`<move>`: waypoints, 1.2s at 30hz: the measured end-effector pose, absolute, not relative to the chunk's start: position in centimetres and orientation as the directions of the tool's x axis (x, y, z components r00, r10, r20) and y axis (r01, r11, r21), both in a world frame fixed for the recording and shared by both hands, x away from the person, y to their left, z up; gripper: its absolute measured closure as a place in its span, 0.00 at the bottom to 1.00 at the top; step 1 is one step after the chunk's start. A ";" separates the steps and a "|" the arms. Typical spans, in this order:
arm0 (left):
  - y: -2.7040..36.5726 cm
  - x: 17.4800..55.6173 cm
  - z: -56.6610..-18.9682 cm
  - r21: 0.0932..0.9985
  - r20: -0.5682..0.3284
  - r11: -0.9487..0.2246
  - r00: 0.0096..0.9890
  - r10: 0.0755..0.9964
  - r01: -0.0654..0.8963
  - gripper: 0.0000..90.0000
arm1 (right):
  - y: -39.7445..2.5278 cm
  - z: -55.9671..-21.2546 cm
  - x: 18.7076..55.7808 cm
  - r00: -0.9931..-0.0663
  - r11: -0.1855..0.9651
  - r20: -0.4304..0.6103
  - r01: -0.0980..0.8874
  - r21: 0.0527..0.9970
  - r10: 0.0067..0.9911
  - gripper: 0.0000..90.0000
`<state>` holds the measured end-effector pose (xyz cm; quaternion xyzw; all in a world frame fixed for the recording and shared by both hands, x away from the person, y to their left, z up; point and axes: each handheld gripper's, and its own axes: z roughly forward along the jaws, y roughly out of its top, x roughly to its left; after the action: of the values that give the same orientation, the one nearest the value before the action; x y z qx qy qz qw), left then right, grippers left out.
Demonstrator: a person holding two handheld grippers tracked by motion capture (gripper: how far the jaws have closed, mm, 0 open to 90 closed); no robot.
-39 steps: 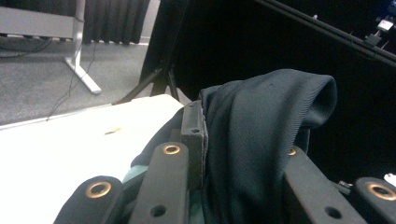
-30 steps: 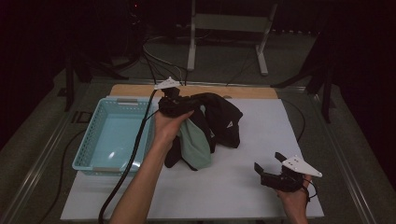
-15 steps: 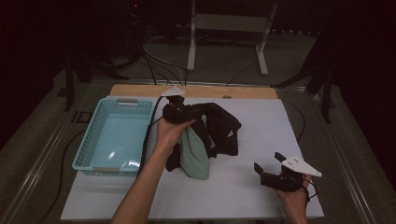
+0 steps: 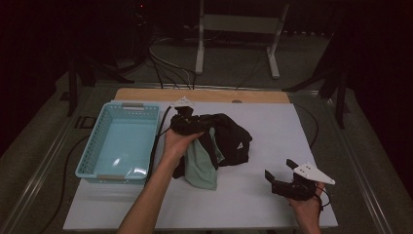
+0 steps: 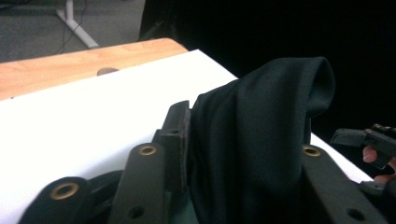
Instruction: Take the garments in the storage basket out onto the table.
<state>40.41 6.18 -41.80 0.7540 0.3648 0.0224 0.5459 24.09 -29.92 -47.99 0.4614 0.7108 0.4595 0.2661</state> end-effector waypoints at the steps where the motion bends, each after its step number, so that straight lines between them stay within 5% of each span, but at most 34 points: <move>1: 6.2 40.4 -41.9 0.837 -0.367 -0.139 0.731 0.576 0.530 0.65 | -29.9 -48.0 24.1 -0.433 0.152 0.046 0.412 0.898 0.900 0.09; 5: 6.2 40.4 -42.1 0.831 -0.376 -0.122 0.709 0.596 0.543 0.44 | -29.9 -48.0 24.1 -0.433 0.153 0.045 0.413 0.898 0.901 0.09; 8: 6.2 40.4 -41.9 0.833 -0.373 -0.112 0.699 0.611 0.542 0.18 | -29.9 -48.0 24.1 -0.432 0.153 0.045 0.413 0.898 0.901 0.09; 13: 6.5 40.2 -41.8 0.831 -0.352 -0.126 0.688 0.635 0.542 0.01 | -29.9 -48.0 24.1 -0.433 0.153 0.045 0.412 0.898 0.900 0.09; 36: 8.9 39.1 -40.9 0.886 -0.259 -0.102 0.665 0.700 0.452 0.00 | -29.9 -48.0 24.0 -0.431 0.151 0.046 0.411 0.899 0.901 0.09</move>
<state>39.08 8.90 -40.87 0.7334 0.3929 0.1142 0.5429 24.04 -29.94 -47.97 0.4621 0.7101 0.4595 0.2668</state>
